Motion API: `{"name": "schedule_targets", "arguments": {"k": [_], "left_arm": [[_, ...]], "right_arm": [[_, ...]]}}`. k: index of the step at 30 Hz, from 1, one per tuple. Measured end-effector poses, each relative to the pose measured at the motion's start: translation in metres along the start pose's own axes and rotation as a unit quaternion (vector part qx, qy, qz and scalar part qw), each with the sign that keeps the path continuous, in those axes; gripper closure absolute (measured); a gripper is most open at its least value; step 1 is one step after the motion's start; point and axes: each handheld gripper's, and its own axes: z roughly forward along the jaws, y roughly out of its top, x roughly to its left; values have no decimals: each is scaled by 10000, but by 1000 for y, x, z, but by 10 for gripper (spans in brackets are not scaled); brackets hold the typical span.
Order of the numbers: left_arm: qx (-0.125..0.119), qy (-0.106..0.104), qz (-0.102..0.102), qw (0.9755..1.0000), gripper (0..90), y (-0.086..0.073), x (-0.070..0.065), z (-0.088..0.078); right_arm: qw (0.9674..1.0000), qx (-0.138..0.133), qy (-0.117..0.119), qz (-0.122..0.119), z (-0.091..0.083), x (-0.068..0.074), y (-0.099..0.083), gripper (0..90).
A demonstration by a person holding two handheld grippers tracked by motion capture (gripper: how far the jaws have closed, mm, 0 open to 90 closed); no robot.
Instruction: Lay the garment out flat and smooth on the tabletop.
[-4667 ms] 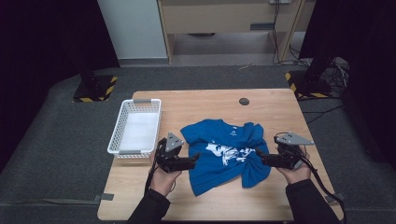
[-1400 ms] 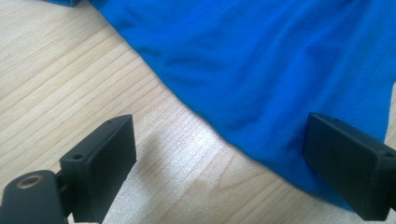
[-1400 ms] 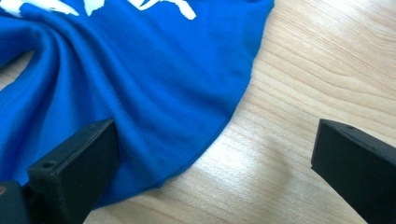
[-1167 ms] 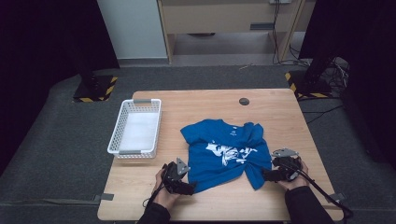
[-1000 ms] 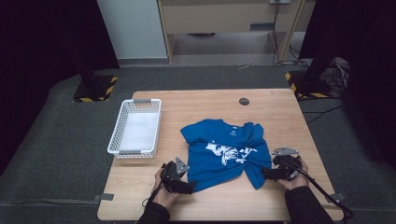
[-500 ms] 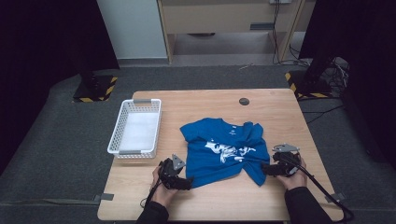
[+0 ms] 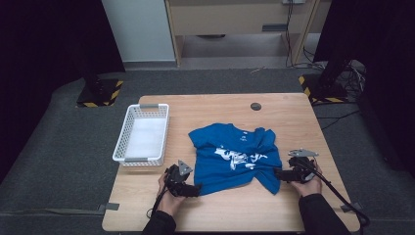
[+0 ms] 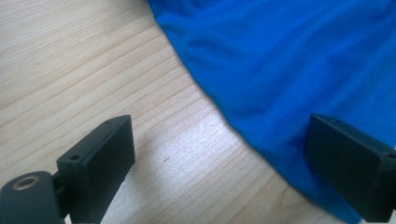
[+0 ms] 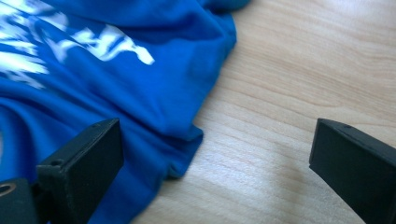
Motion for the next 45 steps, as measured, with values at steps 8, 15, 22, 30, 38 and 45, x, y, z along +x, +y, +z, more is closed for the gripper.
{"name": "schedule_targets", "arguments": {"k": [8, 15, 22, 30, 38, 45], "left_arm": [[-63, -109, -24, 9999, 82, -2, -6, -8], [-75, -122, 28, 9999, 77, -3, -9, -9], [-55, -79, 51, 9999, 72, -3, -8, -7], [-11, -42, 135, 9999, 68, -6, -11, -4], [21, -182, 77, 9998, 73, -11, -12, -8], [110, -278, 192, 9994, 75, -21, -19, -19]], "right_arm": [[9994, -47, 345, -91, -22, 15, -11, 23], [9987, 43, 506, -61, -26, 22, -17, 16], [9983, 218, 506, -175, -24, 27, -22, 16], [9979, 399, 355, -359, -21, 30, -27, 11], [9977, 419, 303, -444, -28, 31, -33, 8], [9974, 481, 229, -486, -36, 30, -39, 6]]}}
